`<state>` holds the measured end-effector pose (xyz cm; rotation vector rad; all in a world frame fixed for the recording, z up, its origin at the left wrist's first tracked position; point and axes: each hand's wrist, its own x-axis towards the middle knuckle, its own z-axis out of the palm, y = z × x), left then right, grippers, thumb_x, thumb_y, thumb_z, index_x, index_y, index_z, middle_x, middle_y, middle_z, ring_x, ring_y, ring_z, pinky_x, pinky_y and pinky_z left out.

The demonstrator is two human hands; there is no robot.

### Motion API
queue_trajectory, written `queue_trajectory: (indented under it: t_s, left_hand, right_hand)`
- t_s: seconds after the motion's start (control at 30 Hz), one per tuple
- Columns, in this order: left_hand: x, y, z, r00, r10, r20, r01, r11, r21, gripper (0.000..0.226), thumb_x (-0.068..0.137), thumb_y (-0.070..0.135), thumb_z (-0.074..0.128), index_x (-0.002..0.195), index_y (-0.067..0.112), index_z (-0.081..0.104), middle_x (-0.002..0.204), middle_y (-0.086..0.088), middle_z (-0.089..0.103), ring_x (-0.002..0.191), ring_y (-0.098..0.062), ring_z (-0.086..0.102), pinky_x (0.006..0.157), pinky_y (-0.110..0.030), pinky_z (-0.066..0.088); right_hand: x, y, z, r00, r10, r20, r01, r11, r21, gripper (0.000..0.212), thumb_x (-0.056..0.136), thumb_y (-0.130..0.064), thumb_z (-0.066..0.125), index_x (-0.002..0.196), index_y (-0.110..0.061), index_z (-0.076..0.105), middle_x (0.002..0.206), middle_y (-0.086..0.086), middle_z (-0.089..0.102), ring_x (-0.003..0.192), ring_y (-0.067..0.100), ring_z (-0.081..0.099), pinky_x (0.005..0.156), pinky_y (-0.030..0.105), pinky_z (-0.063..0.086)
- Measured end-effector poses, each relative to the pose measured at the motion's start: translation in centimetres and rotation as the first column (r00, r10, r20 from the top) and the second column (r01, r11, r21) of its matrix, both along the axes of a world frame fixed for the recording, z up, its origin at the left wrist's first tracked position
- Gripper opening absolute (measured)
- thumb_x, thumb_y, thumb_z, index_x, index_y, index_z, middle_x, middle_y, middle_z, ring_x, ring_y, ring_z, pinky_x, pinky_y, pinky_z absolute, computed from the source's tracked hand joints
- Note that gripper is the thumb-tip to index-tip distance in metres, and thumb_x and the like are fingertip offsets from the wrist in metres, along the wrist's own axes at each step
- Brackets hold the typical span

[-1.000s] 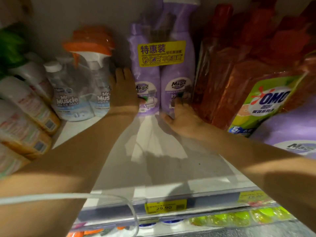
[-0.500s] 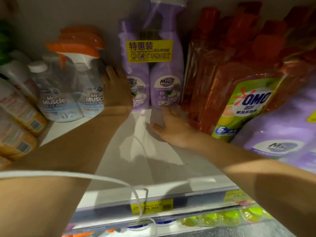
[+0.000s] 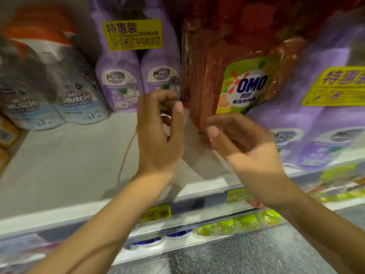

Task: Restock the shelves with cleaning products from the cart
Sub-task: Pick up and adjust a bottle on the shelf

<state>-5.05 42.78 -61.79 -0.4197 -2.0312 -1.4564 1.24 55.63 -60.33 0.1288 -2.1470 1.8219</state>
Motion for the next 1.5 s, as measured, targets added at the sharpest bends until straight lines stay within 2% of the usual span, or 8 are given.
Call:
queue_trajectory:
  t_s: [0.13, 0.27, 0.37, 0.47, 0.9, 1.13, 1.3, 1.5]
  left_hand:
    - [3.9, 3.8, -0.1, 0.95, -0.281, 0.139, 0.292, 0.954, -0.068, 0.032, 0.086, 0.019, 0.065, 0.116, 0.009, 0.059, 0.111, -0.004, 0.059, 0.097, -0.013, 0.06, 0.084, -0.032, 0.052]
    - [4.6, 7.0, 0.0, 0.913, -0.344, 0.219, 0.365, 0.929, -0.066, 0.057, 0.08, 0.014, 0.075, 0.13, 0.003, 0.052, 0.125, -0.009, 0.054, 0.115, -0.018, 0.054, 0.099, -0.037, 0.046]
    - [4.4, 8.2, -0.2, 0.933, -0.284, 0.222, 0.313, 0.943, -0.111, 0.07, 0.074, 0.02, 0.08, 0.133, 0.002, 0.05, 0.128, -0.013, 0.05, 0.119, -0.013, 0.045, 0.105, -0.026, 0.036]
    - [4.2, 8.7, -0.3, 0.937, -0.265, 0.227, 0.301, 0.943, -0.139, 0.079, 0.069, 0.026, 0.084, 0.135, 0.002, 0.048, 0.128, -0.014, 0.045, 0.123, -0.02, 0.043, 0.109, -0.031, 0.034]
    - [4.7, 6.9, -0.1, 0.924, -0.224, 0.31, 0.276, 0.952, -0.135, 0.07, 0.076, 0.014, 0.077, 0.134, -0.001, 0.041, 0.129, -0.015, 0.037, 0.125, -0.028, 0.039, 0.108, -0.028, 0.03]
    - [5.0, 1.1, -0.2, 0.945, -0.141, 0.294, 0.199, 0.963, -0.18, 0.067, 0.077, 0.006, 0.075, 0.133, -0.003, 0.04, 0.124, -0.012, 0.036, 0.121, -0.021, 0.037, 0.106, -0.02, 0.028]
    - [5.4, -4.1, -0.3, 0.968, -0.06, 0.244, 0.119, 0.965, -0.234, 0.064, 0.074, 0.006, 0.072, 0.131, -0.003, 0.042, 0.118, -0.005, 0.033, 0.113, -0.029, 0.046, 0.101, -0.03, 0.037]
    - [5.9, -9.5, -0.4, 0.97, 0.069, 0.234, -0.005, 0.964, -0.266, 0.064, 0.074, 0.016, 0.065, 0.131, -0.003, 0.042, 0.119, -0.007, 0.034, 0.108, -0.004, 0.034, 0.102, -0.024, 0.035]
  right_hand:
    - [3.8, 5.5, 0.8, 0.884, -0.395, -0.249, 0.432, 0.894, 0.117, 0.024, 0.09, -0.022, 0.063, 0.112, -0.016, 0.057, 0.104, -0.001, 0.064, 0.09, 0.0, 0.061, 0.081, 0.014, 0.046]
    - [5.4, 12.4, 0.2, 0.807, -0.59, -0.025, 0.578, 0.78, 0.241, 0.11, 0.068, -0.081, 0.057, 0.133, 0.006, 0.041, 0.135, 0.016, 0.049, 0.119, 0.03, 0.051, 0.094, 0.02, 0.043]
    - [5.1, 14.0, -1.0, 0.851, -0.525, 0.007, 0.508, 0.827, 0.239, 0.096, 0.074, -0.051, 0.077, 0.142, 0.0, 0.032, 0.146, 0.007, 0.041, 0.128, 0.018, 0.047, 0.105, 0.019, 0.038]
    - [4.3, 14.9, -2.3, 0.905, -0.424, -0.016, 0.42, 0.889, 0.181, 0.086, 0.076, -0.018, 0.072, 0.143, 0.002, 0.02, 0.147, 0.01, 0.041, 0.132, 0.022, 0.047, 0.11, 0.039, 0.039]
    - [2.2, 13.4, -3.5, 0.946, -0.324, -0.024, 0.325, 0.945, 0.037, 0.085, 0.076, -0.013, 0.073, 0.139, -0.003, 0.016, 0.145, 0.013, 0.043, 0.129, 0.022, 0.051, 0.108, 0.047, 0.041]
    - [2.2, 7.6, -3.6, 0.966, -0.26, -0.008, 0.26, 0.964, 0.055, 0.091, 0.069, -0.011, 0.073, 0.14, 0.001, 0.016, 0.14, 0.015, 0.045, 0.12, 0.017, 0.055, 0.103, 0.031, 0.045]
    - [1.7, 3.4, -4.7, 0.974, -0.227, 0.016, 0.224, 0.967, 0.123, 0.1, 0.066, 0.01, 0.079, 0.14, -0.013, 0.015, 0.123, -0.016, 0.048, 0.103, -0.01, 0.055, 0.096, 0.016, 0.046]
    - [0.2, -1.9, -5.2, 0.987, -0.156, 0.028, 0.149, 0.974, 0.169, 0.115, 0.058, -0.007, 0.088, 0.145, -0.01, 0.012, 0.134, 0.004, 0.05, 0.121, 0.016, 0.055, 0.102, 0.043, 0.047]
